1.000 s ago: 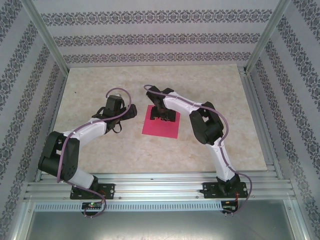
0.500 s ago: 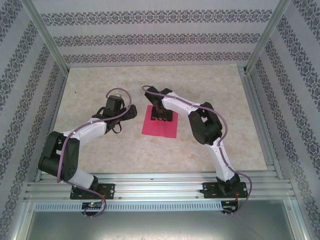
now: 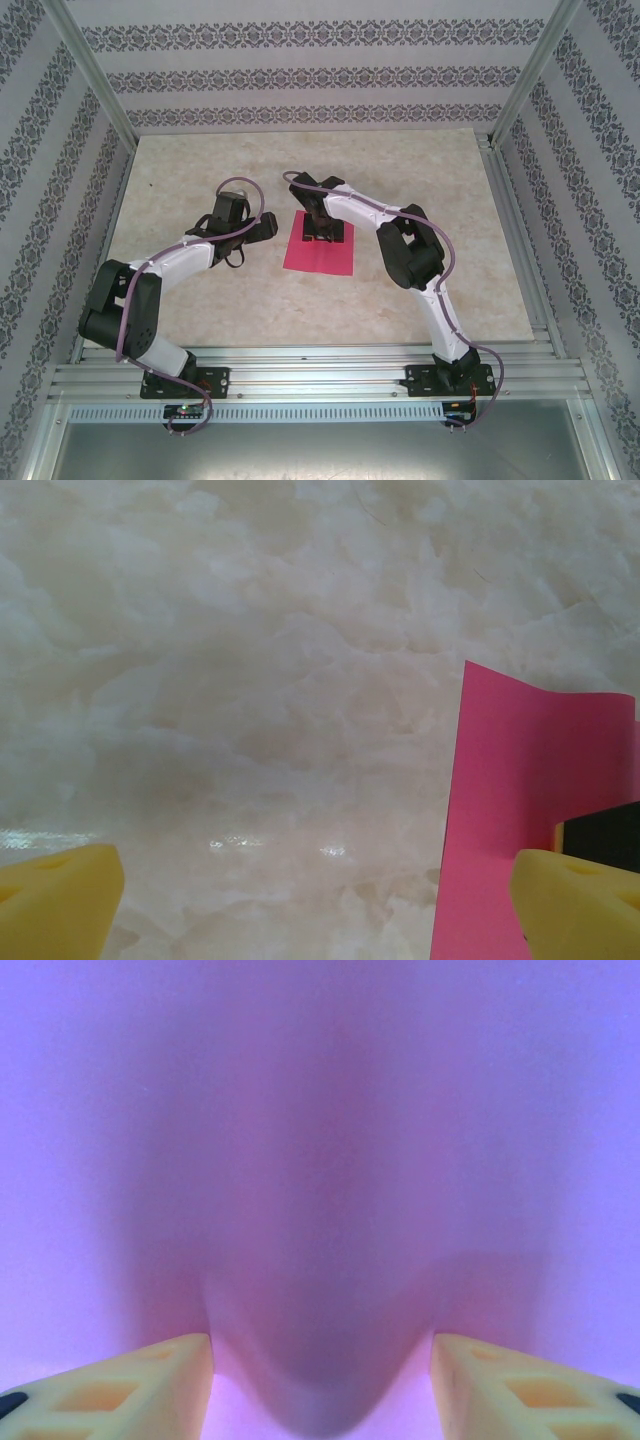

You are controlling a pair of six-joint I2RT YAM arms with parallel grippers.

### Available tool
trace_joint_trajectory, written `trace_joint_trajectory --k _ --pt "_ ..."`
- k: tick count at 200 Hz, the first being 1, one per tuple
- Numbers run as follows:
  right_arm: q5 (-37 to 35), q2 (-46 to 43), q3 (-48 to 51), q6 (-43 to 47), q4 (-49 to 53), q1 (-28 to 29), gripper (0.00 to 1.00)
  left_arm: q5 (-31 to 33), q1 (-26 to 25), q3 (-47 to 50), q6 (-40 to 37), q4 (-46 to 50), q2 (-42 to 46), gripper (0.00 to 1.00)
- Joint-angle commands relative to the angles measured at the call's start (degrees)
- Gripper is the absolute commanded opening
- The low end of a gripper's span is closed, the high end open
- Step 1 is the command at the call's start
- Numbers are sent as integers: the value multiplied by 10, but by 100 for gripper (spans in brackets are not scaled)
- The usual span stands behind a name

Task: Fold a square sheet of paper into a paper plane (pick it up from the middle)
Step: Fold the square sheet of paper in half at the center of the table.

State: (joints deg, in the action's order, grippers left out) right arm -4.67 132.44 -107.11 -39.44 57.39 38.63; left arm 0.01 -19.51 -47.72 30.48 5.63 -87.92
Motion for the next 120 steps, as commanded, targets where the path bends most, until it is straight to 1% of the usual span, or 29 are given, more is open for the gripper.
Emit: trace_joint_trajectory --k 1,21,29,56,67,93,102,120 --pt "20 13 -11 10 8 11 57 -9 5 -14 -4 -10 -4 100" --pt "14 10 -13 11 11 12 56 -9 5 -16 -5 -8 -4 100" --pt "12 5 -12 11 9 11 53 -9 5 -17 -5 -6 -3 100" --pt "15 -17 -8 14 -5 12 51 -9 5 -17 -5 -5 -3 100" --pt "26 -22 -5 16 -13 10 47 -8 5 -18 -5 -4 -3 100" --pt "28 -26 -7 17 -8 8 46 -7 5 -19 -5 -2 -2 100" --pt "36 -32 -4 17 -11 7 41 -6 5 -19 -5 -2 -2 100" --pt "58 -55 21 14 -48 5 41 -6 5 -20 -5 0 -3 100"
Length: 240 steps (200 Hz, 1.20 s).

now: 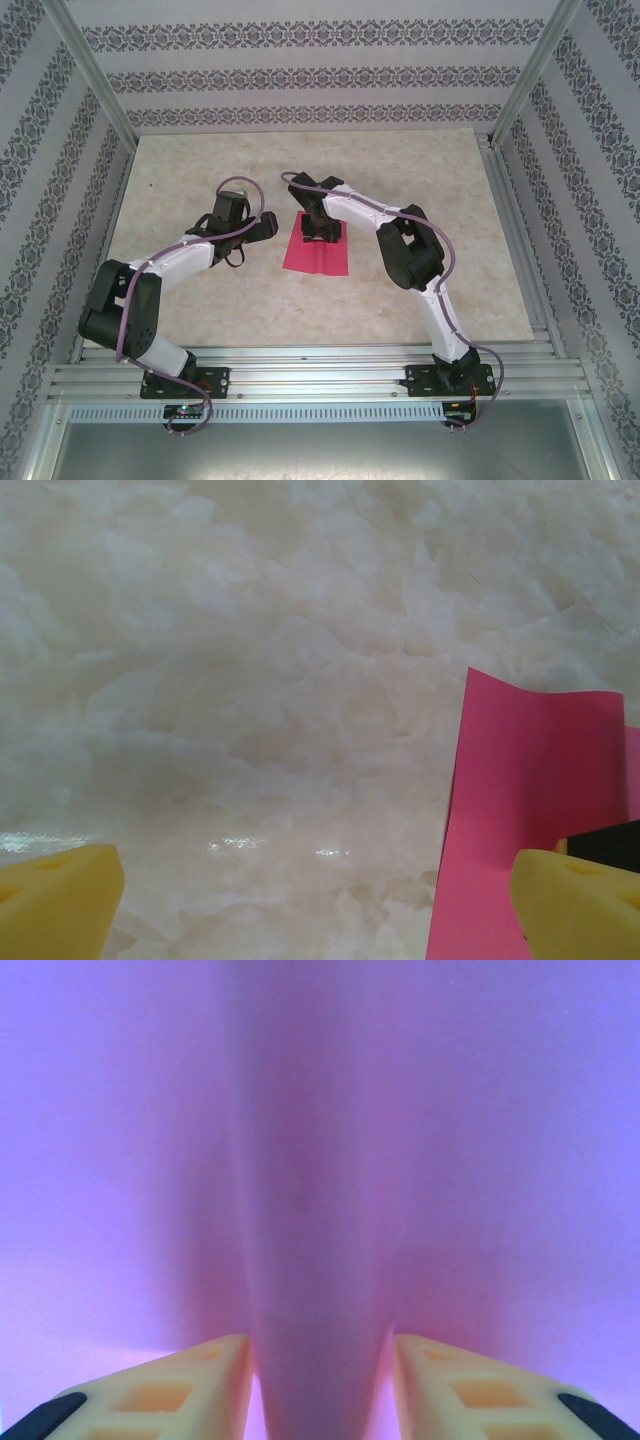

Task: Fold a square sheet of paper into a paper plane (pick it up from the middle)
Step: Fold the square sheet of paper in half at the center of the table.

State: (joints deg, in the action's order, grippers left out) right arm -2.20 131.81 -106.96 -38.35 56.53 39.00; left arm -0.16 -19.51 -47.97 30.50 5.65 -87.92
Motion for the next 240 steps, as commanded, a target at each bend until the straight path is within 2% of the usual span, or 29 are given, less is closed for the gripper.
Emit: trace_joint_trajectory --k 1,26,37,107,126,138,154,210,240 --pt "35 -50 20 3 -41 1 40 -5 5 -18 -5 0 -3 100" --pt "41 -55 18 6 -36 -1 40 -5 5 -21 -5 1 -4 100" --pt "51 -62 29 5 -48 -4 34 -5 5 -22 -5 3 -4 100" --pt "113 -91 84 -9 -116 -23 34 -2 5 -25 -6 10 -4 100" --pt "148 -110 107 -10 -150 -26 34 -3 5 -26 -7 12 -3 100" --pt "171 -122 123 -14 -176 -30 29 -2 5 -27 -6 12 -3 100" --pt "195 -138 142 -23 -201 -34 35 -2 5 -29 -6 15 0 100" --pt "306 -180 242 -73 -343 -68 34 -10 5 -36 -3 21 13 100" --pt "325 -183 299 -74 -382 -89 33 -35 2 -38 -3 14 12 100"
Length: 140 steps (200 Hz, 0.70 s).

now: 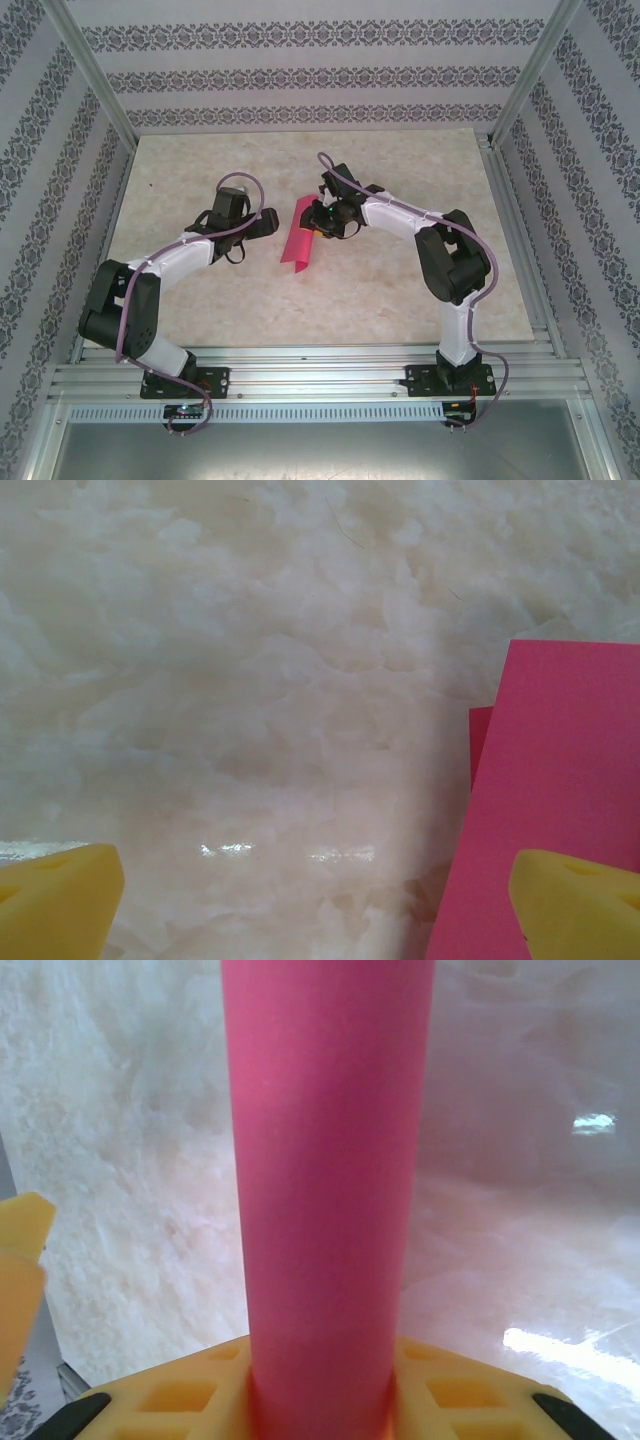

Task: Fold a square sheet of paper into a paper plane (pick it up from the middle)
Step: Fold the square sheet of paper in half at the center of the table.

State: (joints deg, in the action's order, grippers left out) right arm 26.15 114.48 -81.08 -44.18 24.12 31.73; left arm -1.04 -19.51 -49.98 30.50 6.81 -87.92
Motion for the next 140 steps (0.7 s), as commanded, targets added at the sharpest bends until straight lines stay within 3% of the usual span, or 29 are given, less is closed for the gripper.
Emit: trace_joint_trajectory --k 1,53,90,140 --pt "44 -10 42 -15 -59 -17 34 -28 2 -18 -3 1 11 100" --pt "83 -9 121 8 -111 -57 38 -118 -19 -19 12 -46 -13 100" --pt "100 -4 138 27 -114 -73 43 -174 -59 -42 22 -55 -57 93" --pt "105 -7 158 36 -116 -83 53 -167 -99 -76 47 -46 -119 82"
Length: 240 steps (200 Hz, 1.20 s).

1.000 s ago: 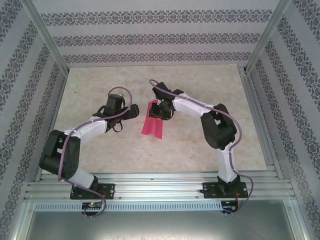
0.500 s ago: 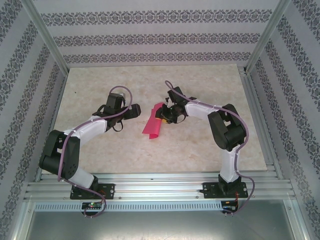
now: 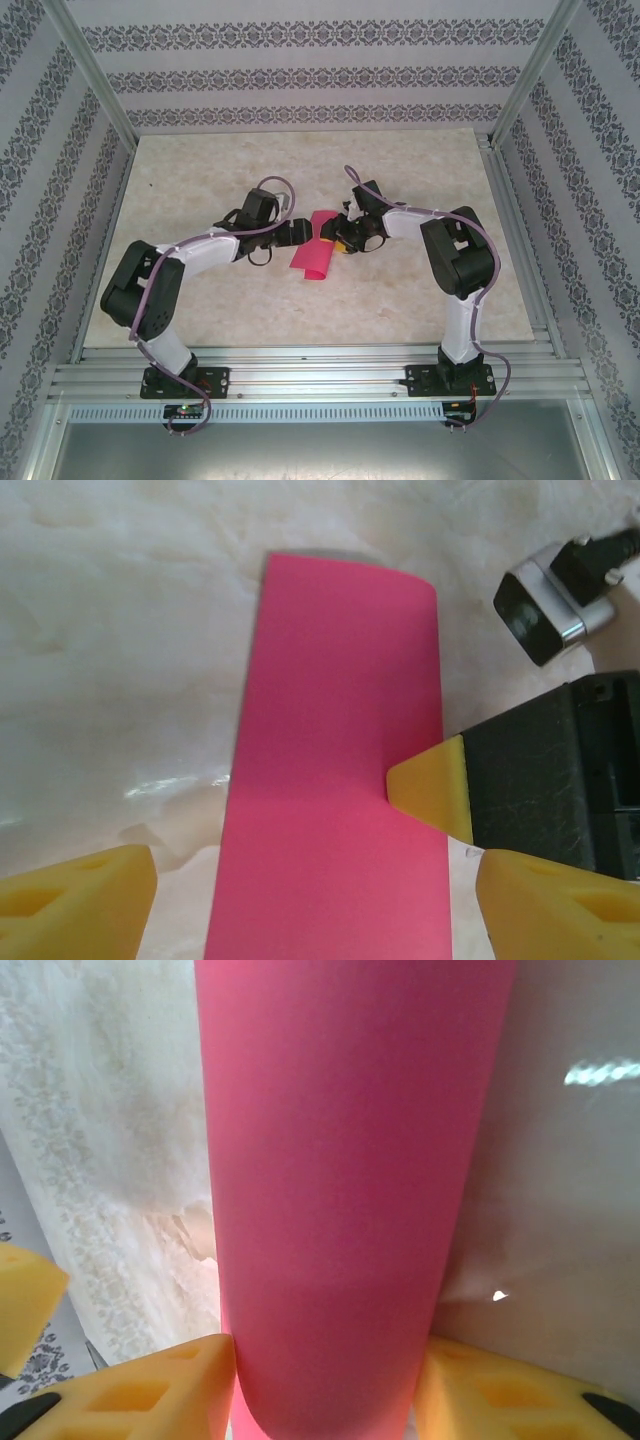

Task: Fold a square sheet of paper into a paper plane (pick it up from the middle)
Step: Fold the square sheet of paper in half at the center of the table.

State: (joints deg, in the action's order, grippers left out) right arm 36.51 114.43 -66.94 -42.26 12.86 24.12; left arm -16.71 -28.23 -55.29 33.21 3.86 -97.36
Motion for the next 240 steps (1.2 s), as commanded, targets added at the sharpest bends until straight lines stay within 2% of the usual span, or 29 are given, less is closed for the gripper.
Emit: trace_joint_trajectory --k 1,44,63,97,109,118,132,240 --pt "1 -7 16 17 -3 -7 53 -11 -12 -23 19 -16 -26 82" --pt "-20 -21 10 36 37 -11 56 0 -39 -50 32 -1 -71 73" --pt "-38 -28 6 40 58 -10 61 -2 -45 -53 34 4 -77 68" --pt "-77 -46 -1 46 90 -10 62 -12 -46 -52 48 7 -84 66" --pt "-77 -46 -14 54 111 -10 59 -17 -50 -46 53 -2 -86 64" --pt "-84 -47 -21 60 124 -8 59 -3 -51 -37 60 -4 -80 63" --pt "-94 -49 -23 67 135 -6 51 8 -52 -25 62 -16 -65 63" --pt "-90 -34 -43 120 174 -4 52 124 -51 -29 78 56 -5 63"
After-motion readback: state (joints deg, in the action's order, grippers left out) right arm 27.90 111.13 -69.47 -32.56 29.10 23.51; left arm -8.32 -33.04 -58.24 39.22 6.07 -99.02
